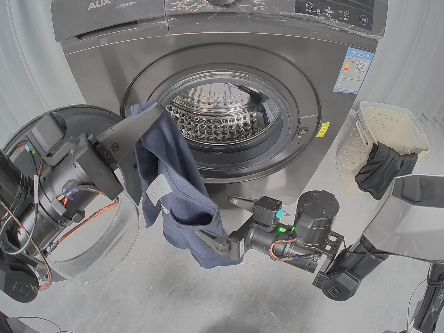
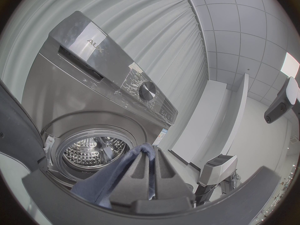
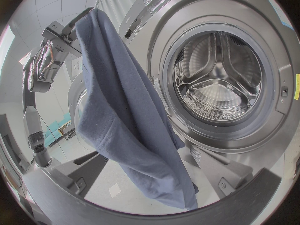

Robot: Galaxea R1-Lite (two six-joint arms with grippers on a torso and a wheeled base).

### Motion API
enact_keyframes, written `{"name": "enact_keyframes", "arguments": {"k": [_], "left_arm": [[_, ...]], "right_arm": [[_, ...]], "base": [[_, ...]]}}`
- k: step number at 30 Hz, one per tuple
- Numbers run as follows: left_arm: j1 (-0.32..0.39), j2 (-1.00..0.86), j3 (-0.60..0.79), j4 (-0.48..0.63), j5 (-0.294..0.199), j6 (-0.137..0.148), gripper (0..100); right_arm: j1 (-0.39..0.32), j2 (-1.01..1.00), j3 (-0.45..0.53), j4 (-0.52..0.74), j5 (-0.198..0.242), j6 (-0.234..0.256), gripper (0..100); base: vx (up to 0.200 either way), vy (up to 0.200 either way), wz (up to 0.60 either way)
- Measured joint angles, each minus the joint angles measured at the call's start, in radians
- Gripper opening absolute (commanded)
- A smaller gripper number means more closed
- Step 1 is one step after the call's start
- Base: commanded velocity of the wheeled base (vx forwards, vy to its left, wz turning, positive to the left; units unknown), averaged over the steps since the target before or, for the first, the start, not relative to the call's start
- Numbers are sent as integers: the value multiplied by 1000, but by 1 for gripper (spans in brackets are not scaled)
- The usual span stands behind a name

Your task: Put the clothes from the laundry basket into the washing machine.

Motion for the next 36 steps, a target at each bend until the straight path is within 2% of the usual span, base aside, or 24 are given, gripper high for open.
{"name": "enact_keyframes", "arguments": {"k": [9,16,24,28,36], "left_arm": [[1,1,5,0,0,-1,0],[6,3,9,1,3,-3,0],[22,5,19,2,4,-2,0],[27,5,21,3,5,-1,0],[31,2,34,20,9,5,0]], "right_arm": [[4,43,-43,-41,1,6,0],[-9,-33,17,-21,-11,7,0],[-81,-235,142,6,-23,6,0],[-110,-317,207,23,-50,6,0],[-204,-448,206,19,-73,14,0]], "base": [[0,0,0],[0,0,0],[0,0,0],[0,0,0],[0,0,0]]}}
